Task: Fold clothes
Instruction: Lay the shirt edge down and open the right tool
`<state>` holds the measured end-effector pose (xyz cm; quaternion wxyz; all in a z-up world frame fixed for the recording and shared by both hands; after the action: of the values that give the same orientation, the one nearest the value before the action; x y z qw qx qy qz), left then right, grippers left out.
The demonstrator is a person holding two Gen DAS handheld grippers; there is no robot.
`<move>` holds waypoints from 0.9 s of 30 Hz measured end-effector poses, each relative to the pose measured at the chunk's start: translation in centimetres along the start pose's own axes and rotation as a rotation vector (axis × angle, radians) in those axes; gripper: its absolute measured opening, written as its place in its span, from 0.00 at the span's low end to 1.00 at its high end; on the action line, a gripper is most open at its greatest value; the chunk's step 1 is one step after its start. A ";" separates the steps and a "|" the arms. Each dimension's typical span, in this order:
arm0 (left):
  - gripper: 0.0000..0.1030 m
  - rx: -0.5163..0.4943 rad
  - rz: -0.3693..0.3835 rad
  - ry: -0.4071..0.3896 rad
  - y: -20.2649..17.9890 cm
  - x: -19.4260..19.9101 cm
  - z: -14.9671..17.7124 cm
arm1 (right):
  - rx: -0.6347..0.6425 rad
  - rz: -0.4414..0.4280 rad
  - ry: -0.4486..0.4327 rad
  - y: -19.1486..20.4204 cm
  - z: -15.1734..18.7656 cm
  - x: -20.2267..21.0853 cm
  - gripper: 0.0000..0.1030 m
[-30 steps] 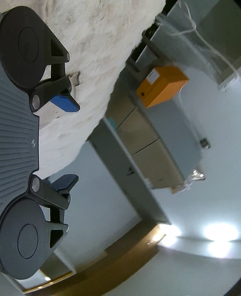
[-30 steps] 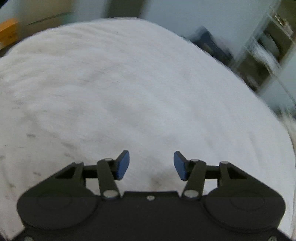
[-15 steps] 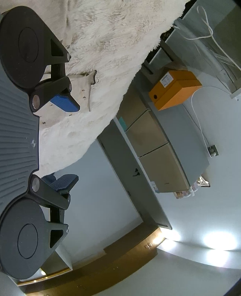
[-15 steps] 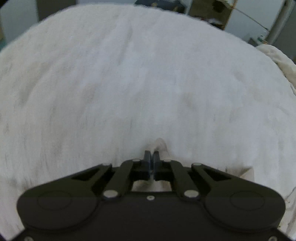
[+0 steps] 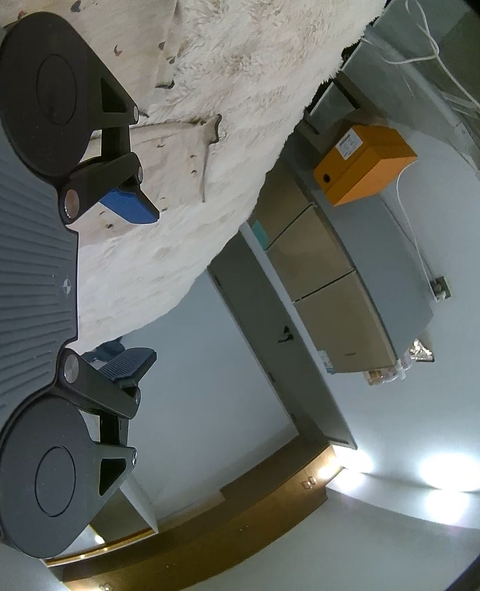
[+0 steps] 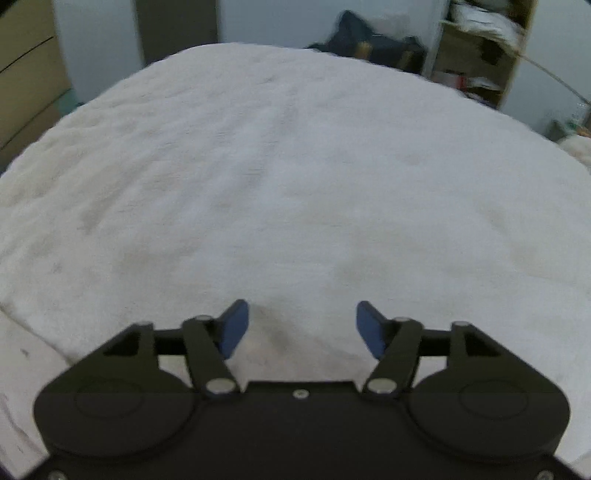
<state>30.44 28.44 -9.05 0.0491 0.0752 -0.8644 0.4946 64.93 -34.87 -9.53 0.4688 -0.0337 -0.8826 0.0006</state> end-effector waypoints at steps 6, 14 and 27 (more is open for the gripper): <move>0.66 -0.041 0.026 0.032 -2.2 -0.6 2.6 | -0.175 -0.164 0.100 -8.9 6.1 -0.6 0.62; 0.66 -0.060 0.037 0.065 -4.3 -1.9 6.4 | -0.520 -0.446 0.219 -11.7 9.8 -6.8 0.04; 0.66 -0.238 0.074 0.116 -7.8 -3.5 11.4 | 0.247 -0.091 0.022 -5.1 5.9 -5.4 0.35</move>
<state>35.11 14.97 -8.74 0.0892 0.0085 -0.9149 0.3936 62.74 -40.08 -17.15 0.4784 0.0644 -0.8714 0.0877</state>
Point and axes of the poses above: each gripper's, at about its wrist camera, not at the fingertips, and x roughly against the way its jaws point, y to its left, z to its underside, the point moved 2 cm from there along -x, roughly the way its jaws point, and after that the axes turned 1 degree about -x, right-handed, at the moved point
